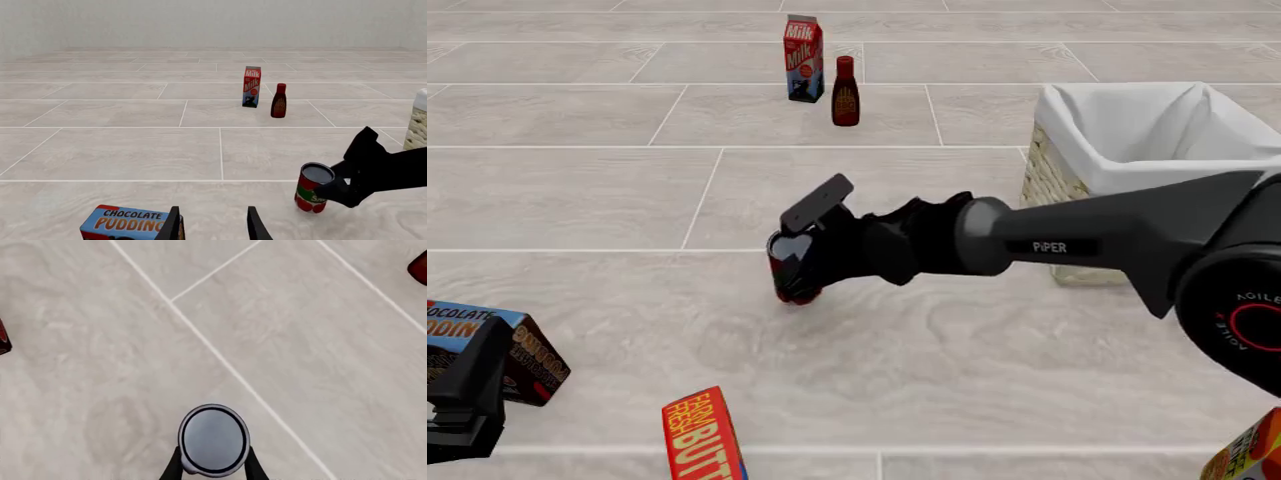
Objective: Pick the tomato sauce and place it in the basket.
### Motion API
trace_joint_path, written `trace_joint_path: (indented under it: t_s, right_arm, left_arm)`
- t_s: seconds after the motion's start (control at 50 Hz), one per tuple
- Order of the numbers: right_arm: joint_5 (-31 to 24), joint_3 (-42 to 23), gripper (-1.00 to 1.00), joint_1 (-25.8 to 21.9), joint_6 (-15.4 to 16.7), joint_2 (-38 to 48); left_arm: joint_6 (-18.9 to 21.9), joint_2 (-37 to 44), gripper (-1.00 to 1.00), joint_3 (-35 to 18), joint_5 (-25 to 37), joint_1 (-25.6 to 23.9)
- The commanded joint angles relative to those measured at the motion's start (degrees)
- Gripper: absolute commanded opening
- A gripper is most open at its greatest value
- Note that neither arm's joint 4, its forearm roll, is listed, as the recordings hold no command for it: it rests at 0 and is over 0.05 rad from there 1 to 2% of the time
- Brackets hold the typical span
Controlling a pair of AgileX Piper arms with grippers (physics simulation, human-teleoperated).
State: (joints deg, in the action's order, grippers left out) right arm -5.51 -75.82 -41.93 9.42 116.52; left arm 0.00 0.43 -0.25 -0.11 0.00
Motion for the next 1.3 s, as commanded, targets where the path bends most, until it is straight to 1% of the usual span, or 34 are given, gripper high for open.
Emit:
trace_joint_path:
  t_s: [0.02,0.14,0.22,0.26,0.38,0.5,0.64,0.76,0.82,0.84,0.88,0.9,0.94,1.06,1.16,1.2,1.26,1.28,1.3]
  right_arm:
    - [-0.5,0.8,-1.0,1.0,0.8,-4.2]
    - [-1.6,1.3,-1.0,1.6,2.3,-7.4]
    - [-3.5,1.1,-1.0,2.3,3.2,-11.0]
    - [-4.0,0.9,-1.0,2.3,3.2,-11.8]
    - [-7.0,-0.2,-1.0,4.2,4.1,-16.5]
    - [-9.5,-0.4,-1.0,6.7,5.9,-21.6]
    - [-12.1,-1.1,-1.0,8.7,7.2,-25.8]
    - [-13.2,-0.3,-1.0,10.9,8.4,-30.1]
    - [-13.6,0.3,-1.0,12.2,8.5,-32.2]
    - [-13.5,0.6,-1.0,13.4,8.7,-32.9]
    - [-14.2,0.8,-1.0,13.8,8.4,-34.2]
    - [-14.5,0.8,-1.0,14.9,8.2,-34.9]
    - [-14.7,0.9,-1.0,15.0,8.3,-35.4]
    - [-16.3,0.9,-1.0,18.5,8.0,-38.9]
    - [-16.7,1.8,-1.0,22.1,8.1,-41.5]
    - [-16.7,2.0,-1.0,22.6,7.9,-41.8]
    - [-16.5,2.8,-1.0,24.9,8.1,-42.9]
    - [-16.5,3.0,-1.0,24.9,8.1,-43.3]
    - [-16.7,3.0,-1.0,26.2,7.7,-43.7]
  left_arm:
    - [0.0,0.0,1.0,0.0,0.0,0.0]
    - [0.0,0.0,1.0,0.0,0.0,0.0]
    - [0.0,0.0,1.0,0.0,0.0,0.0]
    - [0.0,0.0,1.0,0.0,0.0,0.0]
    - [0.0,0.0,1.0,0.0,0.0,0.0]
    - [0.0,0.0,1.0,0.0,0.0,0.0]
    - [0.0,0.0,1.0,0.0,0.0,0.0]
    - [0.0,0.0,1.0,0.0,0.0,0.0]
    - [0.0,0.0,1.0,0.0,0.0,0.0]
    - [0.0,0.0,1.0,0.0,0.0,0.0]
    - [0.0,0.0,1.0,0.0,0.0,0.0]
    - [0.0,0.0,1.0,0.0,0.0,0.0]
    - [0.0,0.0,1.0,0.0,0.0,0.0]
    - [0.0,0.0,1.0,0.0,0.0,0.0]
    - [0.0,0.0,1.0,0.0,0.0,0.0]
    - [0.0,0.0,1.0,0.0,0.0,0.0]
    - [0.0,0.0,1.0,0.0,0.0,0.0]
    - [0.0,0.0,1.0,0.0,0.0,0.0]
    - [0.0,0.0,1.0,0.0,0.0,0.0]
